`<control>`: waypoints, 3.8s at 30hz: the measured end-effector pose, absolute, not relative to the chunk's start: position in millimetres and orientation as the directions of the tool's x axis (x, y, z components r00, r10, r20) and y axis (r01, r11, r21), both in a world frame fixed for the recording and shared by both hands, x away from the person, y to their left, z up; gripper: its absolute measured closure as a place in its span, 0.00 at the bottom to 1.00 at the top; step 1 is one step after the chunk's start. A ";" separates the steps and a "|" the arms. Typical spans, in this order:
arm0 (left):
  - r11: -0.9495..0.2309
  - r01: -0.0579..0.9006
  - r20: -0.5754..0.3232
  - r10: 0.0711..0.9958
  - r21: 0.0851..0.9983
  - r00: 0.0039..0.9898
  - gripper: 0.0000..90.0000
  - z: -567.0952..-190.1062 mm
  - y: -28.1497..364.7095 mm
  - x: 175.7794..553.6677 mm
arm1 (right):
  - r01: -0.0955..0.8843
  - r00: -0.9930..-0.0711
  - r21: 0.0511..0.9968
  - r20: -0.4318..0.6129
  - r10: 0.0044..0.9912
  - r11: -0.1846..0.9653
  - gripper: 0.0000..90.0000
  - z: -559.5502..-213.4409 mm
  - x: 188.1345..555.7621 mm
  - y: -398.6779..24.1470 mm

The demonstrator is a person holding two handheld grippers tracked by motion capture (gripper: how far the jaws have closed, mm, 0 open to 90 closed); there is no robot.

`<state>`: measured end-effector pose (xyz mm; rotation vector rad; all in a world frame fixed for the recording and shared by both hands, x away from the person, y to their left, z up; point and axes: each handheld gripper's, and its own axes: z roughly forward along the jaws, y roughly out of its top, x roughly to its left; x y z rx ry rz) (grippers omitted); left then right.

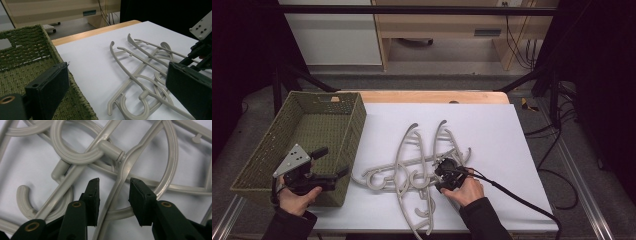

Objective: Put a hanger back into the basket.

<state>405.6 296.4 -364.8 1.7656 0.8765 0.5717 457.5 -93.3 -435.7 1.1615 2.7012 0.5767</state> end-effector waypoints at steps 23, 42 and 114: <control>-0.202 0.295 -0.027 0.783 0.934 0.622 0.06 -365.9 294.1 406.0 | 0.759 -0.619 0.308 0.073 0.782 0.573 0.91 -441.1 463.2 -95.2; -0.236 0.280 0.002 0.768 0.931 0.641 0.06 -364.6 289.0 404.1 | 0.716 -0.662 0.431 0.172 0.729 0.549 0.92 -390.3 457.8 -131.0; -0.822 -0.316 0.597 0.036 0.474 0.802 0.40 -362.9 124.1 382.5 | 0.383 -0.909 0.531 0.363 0.206 0.756 0.92 -349.7 430.0 -121.6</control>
